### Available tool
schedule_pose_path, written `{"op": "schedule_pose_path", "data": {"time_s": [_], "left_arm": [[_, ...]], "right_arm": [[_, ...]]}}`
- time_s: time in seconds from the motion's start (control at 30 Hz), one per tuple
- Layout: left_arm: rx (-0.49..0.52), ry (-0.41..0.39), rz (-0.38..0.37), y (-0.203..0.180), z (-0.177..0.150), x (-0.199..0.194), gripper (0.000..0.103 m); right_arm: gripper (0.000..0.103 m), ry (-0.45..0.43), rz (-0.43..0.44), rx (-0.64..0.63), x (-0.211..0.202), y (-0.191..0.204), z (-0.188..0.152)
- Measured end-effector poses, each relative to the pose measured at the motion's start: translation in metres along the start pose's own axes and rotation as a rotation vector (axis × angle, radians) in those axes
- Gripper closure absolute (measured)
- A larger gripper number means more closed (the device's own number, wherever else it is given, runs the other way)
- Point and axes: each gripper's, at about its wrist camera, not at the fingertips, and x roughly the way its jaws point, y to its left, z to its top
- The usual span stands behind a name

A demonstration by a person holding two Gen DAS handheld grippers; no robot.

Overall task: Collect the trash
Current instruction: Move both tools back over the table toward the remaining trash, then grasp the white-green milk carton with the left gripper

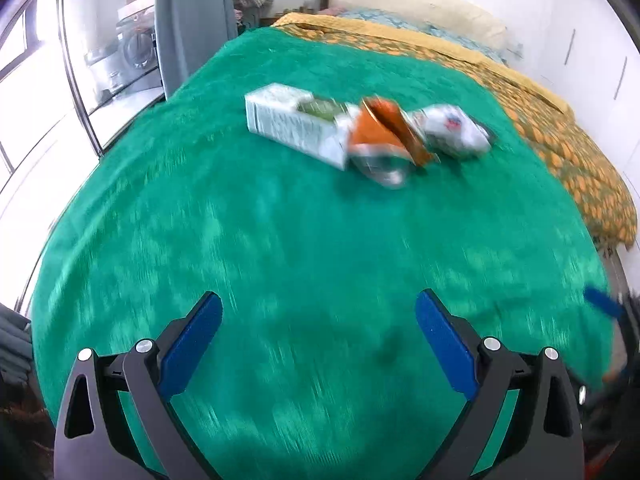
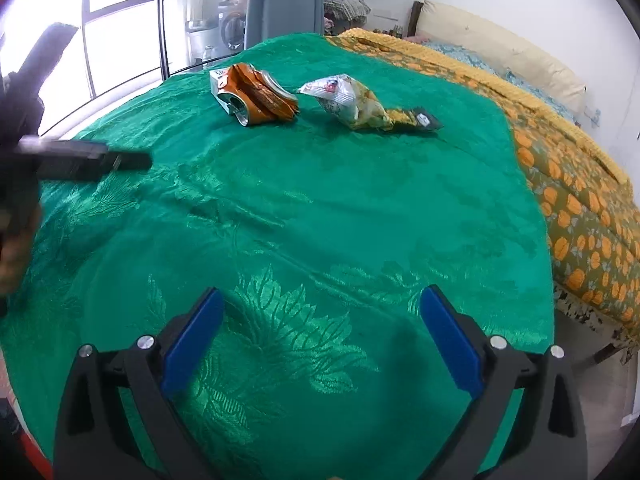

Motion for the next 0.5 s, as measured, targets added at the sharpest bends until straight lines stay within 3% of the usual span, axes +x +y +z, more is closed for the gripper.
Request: {"op": "schedule_pose_path", "data": {"time_s": [0.2, 0.37, 0.5], "left_arm": [[-0.100, -0.024, 0.022, 0.017, 0.095, 0.015, 0.007], [-0.179, 0.100, 0.031, 0.018, 0.165, 0.058, 0.007], [-0.227, 0.210, 0.092, 0.019, 0.182, 0.098, 0.007]], "right_arm": [[0.007, 0.000, 0.011, 0.022, 0.001, -0.002, -0.001], [0.007, -0.001, -0.010, -0.015, 0.001, 0.005, 0.000], [0.007, -0.009, -0.026, -0.053, -0.001, 0.010, -0.001]]}}
